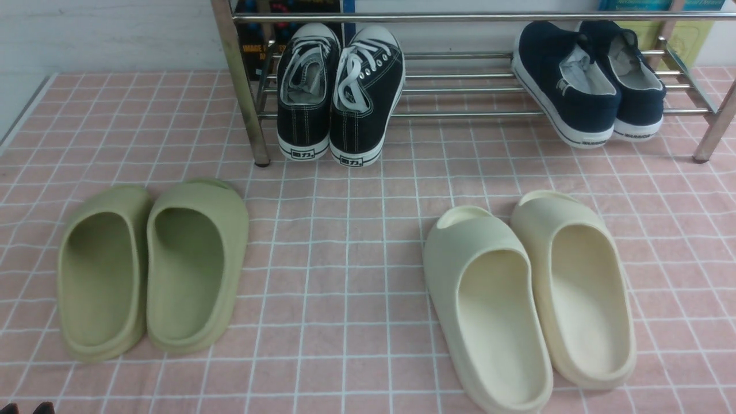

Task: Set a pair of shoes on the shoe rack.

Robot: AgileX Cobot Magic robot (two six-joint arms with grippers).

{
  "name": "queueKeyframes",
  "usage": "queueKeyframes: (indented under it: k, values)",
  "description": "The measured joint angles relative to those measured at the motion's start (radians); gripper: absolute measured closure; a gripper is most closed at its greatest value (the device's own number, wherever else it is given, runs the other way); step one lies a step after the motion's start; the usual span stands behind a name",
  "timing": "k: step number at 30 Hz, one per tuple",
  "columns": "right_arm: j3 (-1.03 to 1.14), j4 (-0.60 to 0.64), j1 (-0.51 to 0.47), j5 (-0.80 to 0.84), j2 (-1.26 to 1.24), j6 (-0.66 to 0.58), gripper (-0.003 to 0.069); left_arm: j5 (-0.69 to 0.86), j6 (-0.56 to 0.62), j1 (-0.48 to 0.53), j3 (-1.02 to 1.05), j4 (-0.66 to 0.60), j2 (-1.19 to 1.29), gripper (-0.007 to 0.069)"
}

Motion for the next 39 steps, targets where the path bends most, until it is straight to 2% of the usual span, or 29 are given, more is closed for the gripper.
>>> queueKeyframes:
  k: [39]
  values:
    - [0.000,0.000,0.000,0.000,0.000,0.000,0.0633,0.000,0.000,0.000,0.000,0.001,0.000,0.0384]
